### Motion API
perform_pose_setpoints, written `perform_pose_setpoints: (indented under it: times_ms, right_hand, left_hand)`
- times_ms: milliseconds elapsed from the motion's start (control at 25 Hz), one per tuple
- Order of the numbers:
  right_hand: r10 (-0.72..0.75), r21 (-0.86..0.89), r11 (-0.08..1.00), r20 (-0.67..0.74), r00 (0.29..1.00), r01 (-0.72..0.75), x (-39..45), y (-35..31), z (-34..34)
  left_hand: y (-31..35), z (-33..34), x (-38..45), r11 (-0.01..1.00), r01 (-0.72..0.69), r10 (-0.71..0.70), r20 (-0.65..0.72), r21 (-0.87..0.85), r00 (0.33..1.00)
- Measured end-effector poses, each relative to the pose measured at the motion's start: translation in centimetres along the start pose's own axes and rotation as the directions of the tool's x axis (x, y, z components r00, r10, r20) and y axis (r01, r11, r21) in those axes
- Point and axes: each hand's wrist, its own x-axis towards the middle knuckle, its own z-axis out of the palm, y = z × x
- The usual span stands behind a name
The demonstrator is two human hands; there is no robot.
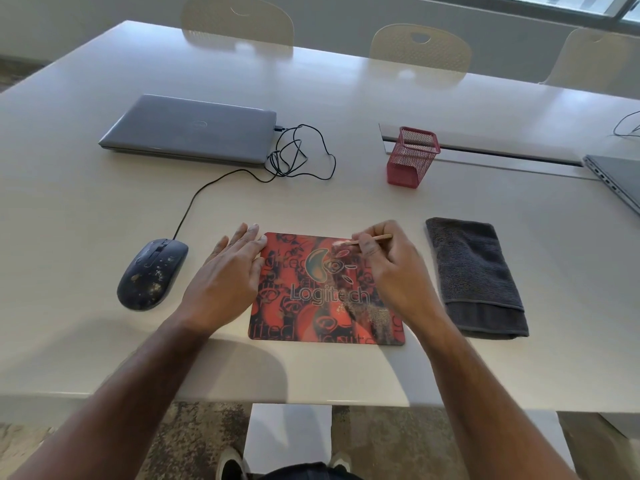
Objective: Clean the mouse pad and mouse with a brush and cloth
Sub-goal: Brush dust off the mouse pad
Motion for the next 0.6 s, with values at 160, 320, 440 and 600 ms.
perform_pose_setpoints:
  times_ms: [160,320,440,600]
  right_hand:
    - [0.009,-0.057,0.998,0.061,0.998,-0.005,-0.2,0.0,-0.3]
    - [-0.015,0.014,1.0,-0.019,1.0,0.015,0.6,-0.3,-1.3]
    - [0.011,0.117,0.993,-0.079,0.997,-0.001,1.4,0.0,-0.3]
    - [-0.012,0.016,1.0,0.086,0.996,0.011,0.6,0.3,0.2]
  left_hand:
    - [0.1,0.0,0.0,1.0,-0.001,0.001,-0.003,0.0,1.0]
    - [0.1,0.1,0.0,1.0,0.001,-0.001,-0.01,-0.006,1.0]
    - [0.0,0.1,0.0,1.0,0.001,-0.001,-0.006,-0.003,1.0]
    - [0.0,0.0,0.1,1.0,0.001,-0.002,-0.007,-0.011,1.0]
